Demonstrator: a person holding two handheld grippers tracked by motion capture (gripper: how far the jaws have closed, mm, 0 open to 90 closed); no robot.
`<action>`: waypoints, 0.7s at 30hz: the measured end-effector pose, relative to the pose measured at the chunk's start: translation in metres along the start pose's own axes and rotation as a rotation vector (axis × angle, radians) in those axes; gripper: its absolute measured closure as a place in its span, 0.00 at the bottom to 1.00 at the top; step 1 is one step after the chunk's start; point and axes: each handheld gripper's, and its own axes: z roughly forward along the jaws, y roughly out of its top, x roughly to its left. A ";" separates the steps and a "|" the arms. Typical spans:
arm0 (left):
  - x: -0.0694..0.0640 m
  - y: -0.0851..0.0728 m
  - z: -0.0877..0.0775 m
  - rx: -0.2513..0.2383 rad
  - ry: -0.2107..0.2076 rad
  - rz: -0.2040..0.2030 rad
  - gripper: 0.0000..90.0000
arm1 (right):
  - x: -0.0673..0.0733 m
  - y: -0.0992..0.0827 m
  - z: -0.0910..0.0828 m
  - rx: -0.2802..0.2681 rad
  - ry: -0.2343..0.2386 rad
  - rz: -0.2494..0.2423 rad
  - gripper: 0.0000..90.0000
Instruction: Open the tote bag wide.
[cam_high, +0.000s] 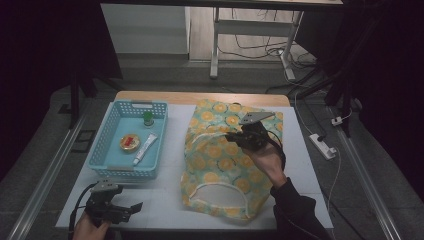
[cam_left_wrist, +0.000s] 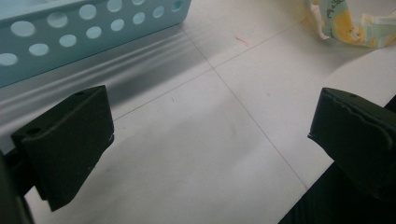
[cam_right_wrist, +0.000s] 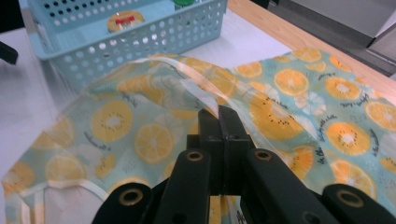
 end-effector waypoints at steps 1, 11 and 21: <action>0.000 0.000 0.000 -0.001 0.002 -0.001 0.00 | 0.000 0.002 0.000 -0.003 -0.002 -0.002 1.00; 0.002 -0.001 -0.001 -0.009 -0.005 -0.012 0.00 | -0.004 0.018 -0.003 -0.050 0.027 0.034 1.00; 0.002 -0.001 -0.001 -0.012 -0.002 -0.014 0.00 | -0.016 0.022 -0.013 -0.120 0.057 0.094 1.00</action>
